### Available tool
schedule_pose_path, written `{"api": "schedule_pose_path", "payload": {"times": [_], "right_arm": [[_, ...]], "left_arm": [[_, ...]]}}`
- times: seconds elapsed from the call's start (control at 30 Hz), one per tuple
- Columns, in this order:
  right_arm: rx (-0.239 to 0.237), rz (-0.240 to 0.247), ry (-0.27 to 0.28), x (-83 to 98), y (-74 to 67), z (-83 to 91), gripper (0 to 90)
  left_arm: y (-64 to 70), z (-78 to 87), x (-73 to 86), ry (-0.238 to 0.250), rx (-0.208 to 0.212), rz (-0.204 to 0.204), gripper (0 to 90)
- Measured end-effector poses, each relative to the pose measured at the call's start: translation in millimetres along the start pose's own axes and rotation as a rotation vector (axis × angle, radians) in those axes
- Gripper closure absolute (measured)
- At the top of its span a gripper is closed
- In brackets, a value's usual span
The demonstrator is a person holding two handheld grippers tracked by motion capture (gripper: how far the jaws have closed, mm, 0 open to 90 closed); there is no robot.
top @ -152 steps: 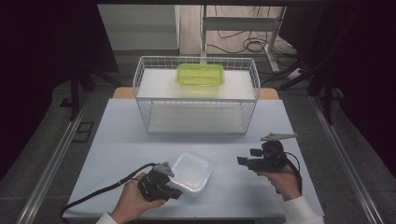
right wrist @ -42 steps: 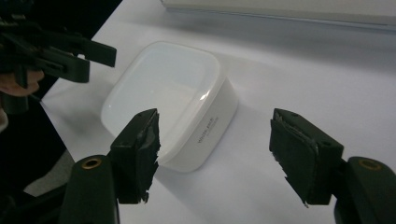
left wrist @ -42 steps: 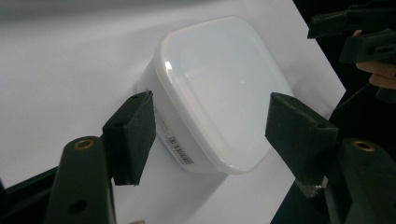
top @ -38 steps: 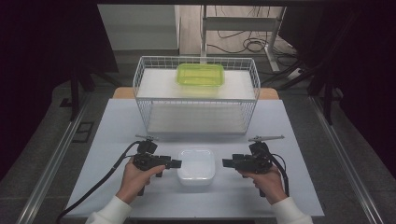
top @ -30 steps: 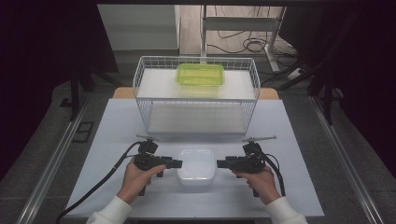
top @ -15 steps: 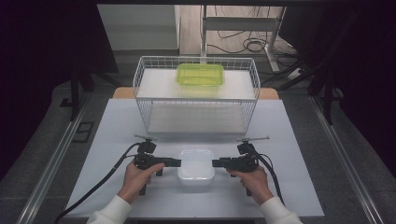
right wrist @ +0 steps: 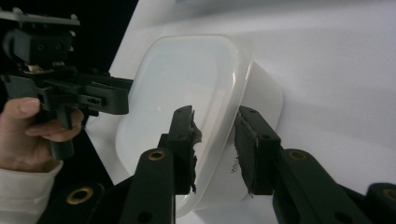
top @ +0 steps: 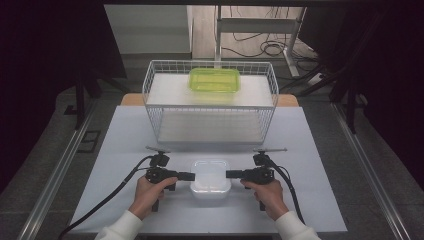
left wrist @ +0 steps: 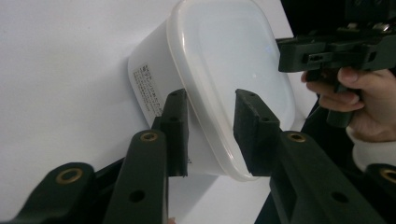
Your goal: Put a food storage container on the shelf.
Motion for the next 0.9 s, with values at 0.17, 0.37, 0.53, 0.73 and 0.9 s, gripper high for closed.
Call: {"api": "schedule_pose_path", "payload": {"times": [0.17, 0.37, 0.53, 0.73, 0.9], "right_arm": [[-0.012, -0.020, -0.001, 2.8, -2.4, 5.2, 71.7], [-0.036, -0.016, 0.023, 3.4, -7.3, 11.2, 76.8], [-0.048, 0.007, 0.046, 1.8, -11.6, 16.8, 80.0], [-0.045, 0.047, 0.065, -1.4, -16.2, 21.2, 79.9], [-0.043, 0.100, 0.095, -5.1, -24.1, 26.6, 79.9]], "left_arm": [[3.1, 2.9, 0.7, 0.011, 0.007, 0.003, 70.8], [6.9, 7.7, 0.3, 0.031, -0.005, -0.030, 75.4], [9.8, 10.8, -0.1, 0.046, -0.017, -0.054, 78.5], [15.7, 14.6, -2.1, 0.068, -0.008, -0.076, 78.7], [24.1, 20.9, -5.2, 0.088, -0.013, -0.115, 78.7]]}}
Point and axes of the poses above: each handheld gripper's, and its own axes: z roughly backward along the jaws, x roughly out of its underside, y roughly to its right, the point moved 9 cm from there along -z, roughly forward along the jaws, and after that the axes turned 7 degrees about x, right-handed, at the moved point
